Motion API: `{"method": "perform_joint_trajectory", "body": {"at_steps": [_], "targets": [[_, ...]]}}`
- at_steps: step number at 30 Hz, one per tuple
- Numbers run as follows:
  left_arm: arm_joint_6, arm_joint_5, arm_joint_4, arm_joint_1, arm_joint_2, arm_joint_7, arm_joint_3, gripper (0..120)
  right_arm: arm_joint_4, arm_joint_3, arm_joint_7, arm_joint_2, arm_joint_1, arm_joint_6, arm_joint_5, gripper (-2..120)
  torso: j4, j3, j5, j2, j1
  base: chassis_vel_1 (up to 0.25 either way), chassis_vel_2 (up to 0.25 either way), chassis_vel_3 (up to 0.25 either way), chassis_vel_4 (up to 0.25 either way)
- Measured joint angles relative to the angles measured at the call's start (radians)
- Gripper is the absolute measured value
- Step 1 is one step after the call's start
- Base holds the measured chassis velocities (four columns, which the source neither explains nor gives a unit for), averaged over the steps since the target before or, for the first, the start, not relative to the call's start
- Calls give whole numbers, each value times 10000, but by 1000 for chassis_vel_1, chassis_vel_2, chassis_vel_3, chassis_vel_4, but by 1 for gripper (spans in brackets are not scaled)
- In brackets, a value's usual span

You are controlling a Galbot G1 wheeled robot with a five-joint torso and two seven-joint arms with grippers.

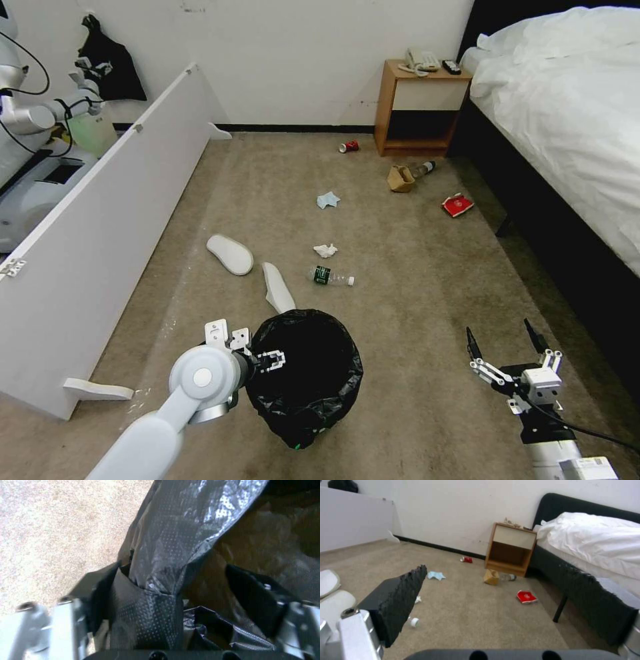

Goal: Pick up the trash bin, then pick up the garbage from the floor and place it into the trash bin.

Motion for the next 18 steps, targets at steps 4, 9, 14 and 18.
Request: {"method": "perform_joint_trajectory", "body": {"at_steps": [4,9,14,18], "targets": [[-1,0,-10,49,30,32,-25,69,0,3,43,-35,-18,1,15,100,-1,0,0,0,0,0,0,0,0],[0,10,-10,165,89,93,-166,46,0,12,98,-112,-39,1,61,100,0,0,-1,0,0,0,0,0,0],[-1,12,-19,190,87,99,-198,28,-5,24,112,-133,-65,25,72,100,0,0,-2,0,0,0,0,0,0],[-1,29,5,182,47,98,-207,19,-14,26,126,-131,-36,41,77,100,1,1,-2,0,0,0,0,0,0]]}}
